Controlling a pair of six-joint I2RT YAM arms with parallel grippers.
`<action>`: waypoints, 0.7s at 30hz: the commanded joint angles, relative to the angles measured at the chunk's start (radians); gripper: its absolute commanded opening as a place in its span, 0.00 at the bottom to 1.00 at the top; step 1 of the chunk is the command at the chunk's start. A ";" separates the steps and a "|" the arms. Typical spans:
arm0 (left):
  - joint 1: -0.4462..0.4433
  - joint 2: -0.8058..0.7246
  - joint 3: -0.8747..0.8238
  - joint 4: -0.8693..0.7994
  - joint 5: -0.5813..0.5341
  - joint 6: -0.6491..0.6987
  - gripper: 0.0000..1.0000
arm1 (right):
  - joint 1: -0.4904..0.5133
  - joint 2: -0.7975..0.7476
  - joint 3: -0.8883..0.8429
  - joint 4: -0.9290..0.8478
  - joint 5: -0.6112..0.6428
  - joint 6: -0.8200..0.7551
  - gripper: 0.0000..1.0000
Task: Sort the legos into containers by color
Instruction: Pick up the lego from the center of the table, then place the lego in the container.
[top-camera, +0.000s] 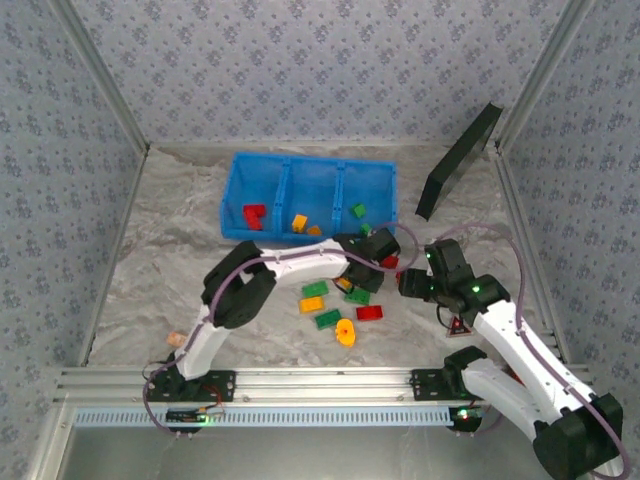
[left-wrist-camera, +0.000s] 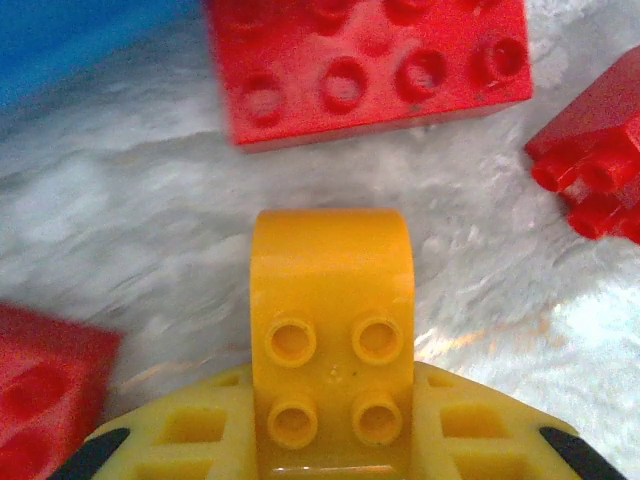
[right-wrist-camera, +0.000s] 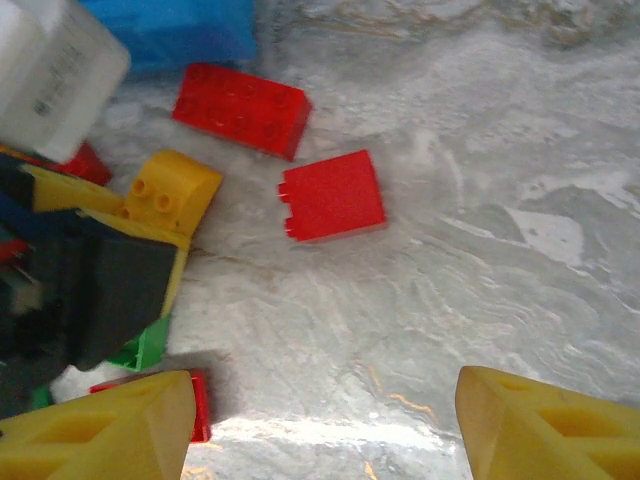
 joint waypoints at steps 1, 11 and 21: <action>0.076 -0.206 -0.018 0.013 0.035 -0.015 0.20 | 0.080 -0.033 0.015 0.067 -0.014 -0.079 0.71; 0.287 -0.438 -0.036 -0.063 -0.011 0.060 0.22 | 0.423 0.090 0.070 0.221 -0.016 -0.440 0.80; 0.439 -0.282 0.016 -0.041 0.074 0.090 0.22 | 0.598 0.417 0.210 0.163 0.210 -0.708 0.80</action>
